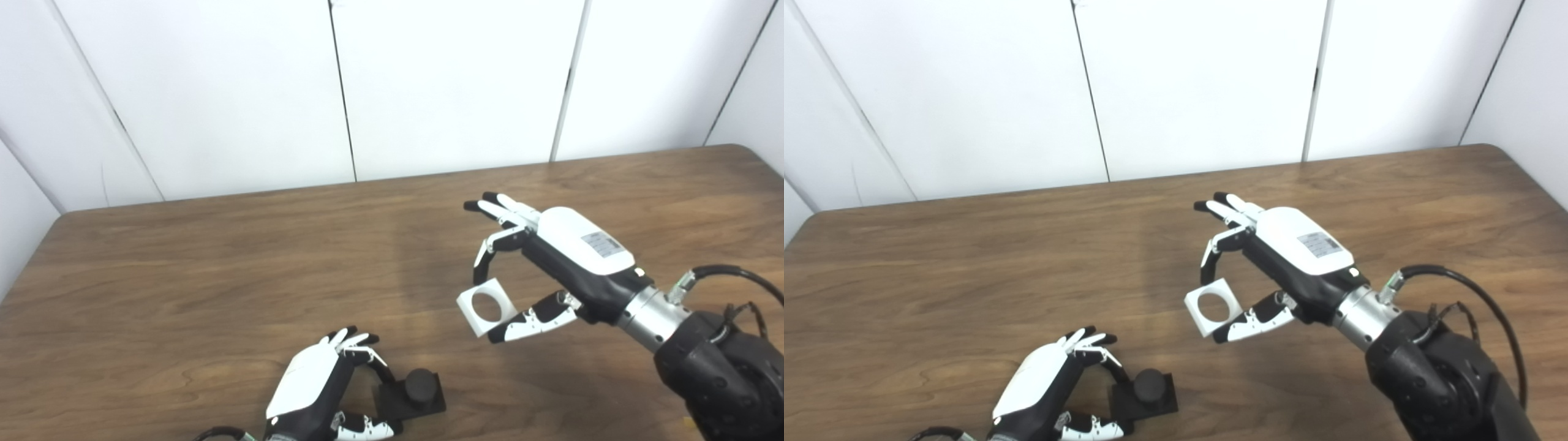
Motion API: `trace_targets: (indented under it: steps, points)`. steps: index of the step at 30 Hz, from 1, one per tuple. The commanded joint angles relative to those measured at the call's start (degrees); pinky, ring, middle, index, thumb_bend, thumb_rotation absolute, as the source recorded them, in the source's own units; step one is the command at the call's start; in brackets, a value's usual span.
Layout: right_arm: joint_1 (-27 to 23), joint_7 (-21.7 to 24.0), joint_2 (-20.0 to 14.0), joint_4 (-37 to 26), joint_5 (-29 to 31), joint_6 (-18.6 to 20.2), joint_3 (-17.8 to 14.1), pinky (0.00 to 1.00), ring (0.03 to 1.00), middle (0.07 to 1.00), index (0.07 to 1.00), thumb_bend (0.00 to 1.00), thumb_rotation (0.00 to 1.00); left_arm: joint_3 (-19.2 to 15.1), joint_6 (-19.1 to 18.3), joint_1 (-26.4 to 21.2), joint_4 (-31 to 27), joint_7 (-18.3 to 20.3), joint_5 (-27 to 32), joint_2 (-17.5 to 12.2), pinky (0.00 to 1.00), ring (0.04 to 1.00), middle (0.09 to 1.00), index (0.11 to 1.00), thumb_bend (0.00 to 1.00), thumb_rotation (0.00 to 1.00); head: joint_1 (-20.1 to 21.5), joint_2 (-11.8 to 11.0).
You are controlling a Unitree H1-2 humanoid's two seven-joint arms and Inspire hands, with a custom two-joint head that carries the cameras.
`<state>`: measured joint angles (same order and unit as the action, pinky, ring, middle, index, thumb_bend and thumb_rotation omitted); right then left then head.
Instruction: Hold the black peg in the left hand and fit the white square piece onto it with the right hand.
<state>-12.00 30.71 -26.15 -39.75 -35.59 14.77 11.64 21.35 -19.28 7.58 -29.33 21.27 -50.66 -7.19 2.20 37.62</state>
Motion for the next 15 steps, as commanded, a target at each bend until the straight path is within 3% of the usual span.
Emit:
trace_targets:
  steps: [1,15]
  points:
    - [-1.01,-0.28,0.77,-1.92,-0.83,-2.06,0.38,0.99,1.000,0.963,0.494,0.52,0.15,-0.33,0.26,-1.13,0.51,-0.11,-0.17,0.11,1.00,0.984,0.889,0.493,0.50,0.06,0.04,0.16]
    - [-1.19,2.17,3.91,-1.63,-3.03,-2.61,4.55,1.00,1.000,0.971,0.494,0.52,0.16,-0.30,-0.04,-2.05,0.45,0.24,0.09,0.40,1.00,0.992,0.894,0.495,0.50,0.06,-0.52,1.96]
